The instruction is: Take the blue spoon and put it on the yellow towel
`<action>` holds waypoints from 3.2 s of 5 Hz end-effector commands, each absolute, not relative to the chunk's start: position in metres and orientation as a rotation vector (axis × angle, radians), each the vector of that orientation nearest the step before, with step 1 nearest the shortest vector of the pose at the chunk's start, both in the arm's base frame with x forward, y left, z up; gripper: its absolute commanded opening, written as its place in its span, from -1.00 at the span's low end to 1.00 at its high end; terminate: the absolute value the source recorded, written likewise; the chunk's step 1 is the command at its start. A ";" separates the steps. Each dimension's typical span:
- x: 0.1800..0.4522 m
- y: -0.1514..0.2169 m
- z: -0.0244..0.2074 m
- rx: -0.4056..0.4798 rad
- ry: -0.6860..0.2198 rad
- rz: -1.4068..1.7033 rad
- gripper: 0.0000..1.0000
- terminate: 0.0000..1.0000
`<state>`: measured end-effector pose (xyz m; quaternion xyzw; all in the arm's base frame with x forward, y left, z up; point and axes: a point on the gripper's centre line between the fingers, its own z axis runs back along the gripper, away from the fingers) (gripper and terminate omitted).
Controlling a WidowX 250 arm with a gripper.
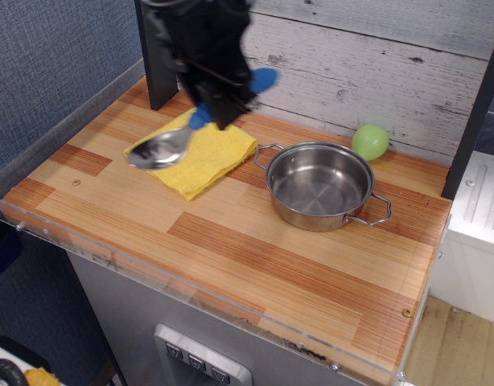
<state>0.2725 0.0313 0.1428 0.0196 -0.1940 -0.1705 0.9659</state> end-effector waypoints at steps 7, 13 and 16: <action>0.328 0.109 0.033 0.107 -0.281 -0.119 -1.00 -1.00; 0.329 0.118 0.067 0.021 -0.321 -0.053 1.00 -1.00; 0.306 0.099 0.161 0.038 -0.469 -0.077 1.00 1.00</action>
